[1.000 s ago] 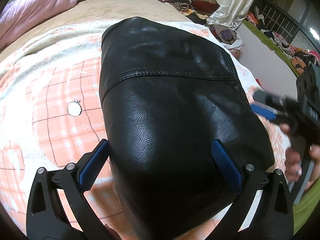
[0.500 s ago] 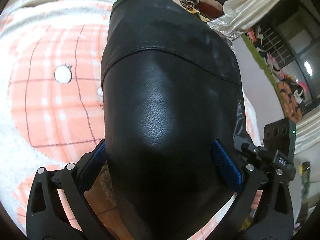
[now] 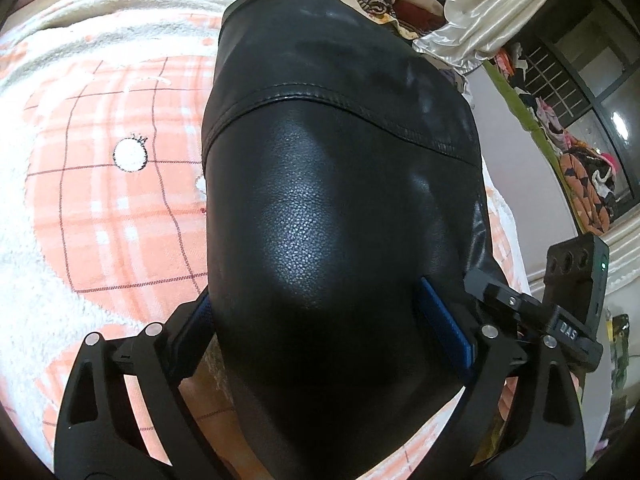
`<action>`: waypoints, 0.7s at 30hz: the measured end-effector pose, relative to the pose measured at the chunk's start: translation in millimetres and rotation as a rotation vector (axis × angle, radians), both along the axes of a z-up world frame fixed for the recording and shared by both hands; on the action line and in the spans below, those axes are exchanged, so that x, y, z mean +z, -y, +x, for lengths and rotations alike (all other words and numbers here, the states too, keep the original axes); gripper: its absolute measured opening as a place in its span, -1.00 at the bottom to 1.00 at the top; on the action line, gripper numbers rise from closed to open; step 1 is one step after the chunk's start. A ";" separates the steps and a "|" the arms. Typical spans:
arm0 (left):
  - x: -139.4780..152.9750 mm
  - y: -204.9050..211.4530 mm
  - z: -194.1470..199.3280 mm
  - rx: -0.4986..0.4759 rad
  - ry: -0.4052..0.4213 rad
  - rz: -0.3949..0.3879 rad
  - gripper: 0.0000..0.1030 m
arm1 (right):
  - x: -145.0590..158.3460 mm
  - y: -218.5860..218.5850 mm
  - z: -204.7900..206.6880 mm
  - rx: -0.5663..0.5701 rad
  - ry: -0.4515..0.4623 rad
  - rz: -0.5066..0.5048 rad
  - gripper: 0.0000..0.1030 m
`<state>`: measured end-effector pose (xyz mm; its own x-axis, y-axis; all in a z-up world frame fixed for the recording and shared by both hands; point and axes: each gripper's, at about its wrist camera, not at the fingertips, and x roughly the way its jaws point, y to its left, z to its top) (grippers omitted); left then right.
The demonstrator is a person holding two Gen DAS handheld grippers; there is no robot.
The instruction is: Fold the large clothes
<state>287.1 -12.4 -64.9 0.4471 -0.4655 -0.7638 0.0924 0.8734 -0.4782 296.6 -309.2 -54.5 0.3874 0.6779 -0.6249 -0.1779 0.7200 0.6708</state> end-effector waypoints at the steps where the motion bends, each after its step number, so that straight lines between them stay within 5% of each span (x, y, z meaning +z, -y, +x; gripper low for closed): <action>1: 0.4 -0.9 -0.2 0.002 -0.001 -0.004 0.69 | 0.4 0.7 -3.1 0.002 -0.001 -0.001 0.56; 21: 30.6 -6.7 -19.4 0.009 0.046 0.023 0.81 | 24.0 9.2 -32.1 -0.053 0.083 -0.067 0.84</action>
<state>267.7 -5.6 -34.3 0.4858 -0.4439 -0.7530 0.1060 0.8850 -0.4534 264.5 -318.4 -30.5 0.4742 0.6128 -0.6322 -0.1910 0.7726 0.6055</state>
